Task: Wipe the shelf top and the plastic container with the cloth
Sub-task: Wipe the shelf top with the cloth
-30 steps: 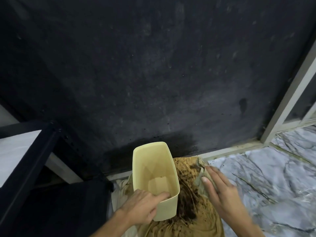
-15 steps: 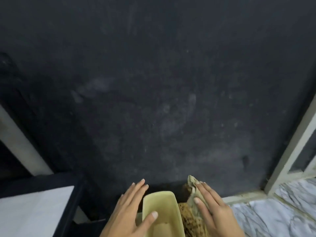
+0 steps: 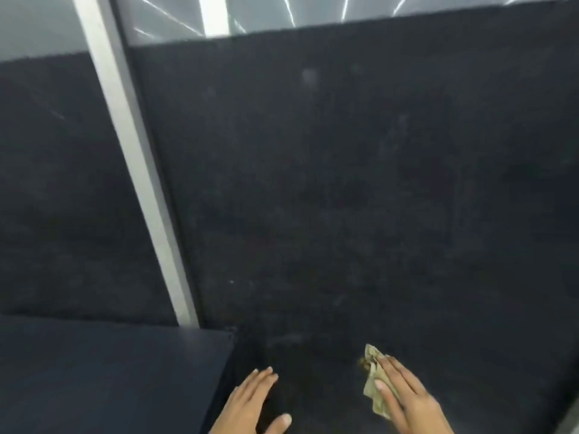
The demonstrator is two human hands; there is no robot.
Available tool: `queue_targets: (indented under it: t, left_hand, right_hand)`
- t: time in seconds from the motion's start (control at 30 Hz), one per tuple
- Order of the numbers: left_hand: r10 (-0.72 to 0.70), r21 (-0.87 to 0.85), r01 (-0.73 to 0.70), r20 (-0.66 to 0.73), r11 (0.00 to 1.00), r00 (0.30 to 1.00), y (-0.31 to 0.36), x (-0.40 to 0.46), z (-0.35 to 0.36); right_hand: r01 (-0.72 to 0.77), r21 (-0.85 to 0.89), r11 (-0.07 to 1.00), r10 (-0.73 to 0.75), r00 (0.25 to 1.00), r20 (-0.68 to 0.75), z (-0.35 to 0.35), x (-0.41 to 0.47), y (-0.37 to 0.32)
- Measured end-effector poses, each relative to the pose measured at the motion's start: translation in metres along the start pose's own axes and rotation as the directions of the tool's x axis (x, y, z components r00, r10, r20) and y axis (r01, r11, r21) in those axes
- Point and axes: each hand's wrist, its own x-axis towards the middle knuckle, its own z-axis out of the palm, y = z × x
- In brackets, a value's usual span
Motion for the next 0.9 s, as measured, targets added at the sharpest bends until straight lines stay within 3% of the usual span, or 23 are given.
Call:
queue_targets:
  t: [0.2,0.33,0.57,0.73,0.83,0.9]
  left_hand:
    - [-0.095,-0.03,0.093,-0.064,0.995,0.993,-0.028,-0.038,-0.074]
    - [-0.155,-0.031,0.152,-0.161,0.988,0.975,-0.052,-0.058,-0.089]
    - [-0.368,-0.1,0.355,-0.186,0.93,0.911,-0.114,-0.106,-0.068]
    - [-0.467,-0.1,0.457,-0.151,0.884,0.871,-0.15,-0.125,-0.037]
    - [-0.453,-0.051,0.452,-0.191,0.89,0.871,-0.163,-0.126,-0.02]
    - [-0.39,0.027,0.415,-0.291,0.909,0.874,-0.163,-0.129,-0.014]
  right_hand:
    - [0.086,0.056,0.995,-0.095,0.981,0.17,-0.008,0.044,-0.049]
    - [0.166,0.076,0.983,-0.178,0.967,0.184,0.018,0.064,-0.084]
    - [0.202,0.193,0.96,-0.251,0.928,0.277,0.097,0.067,-0.155]
    - [0.276,0.179,0.944,-0.318,0.905,0.281,0.16,0.061,-0.207]
    - [0.362,0.154,0.919,-0.393,0.872,0.292,0.202,0.047,-0.242]
    - [0.399,0.142,0.906,-0.422,0.828,0.368,0.228,0.031,-0.259]
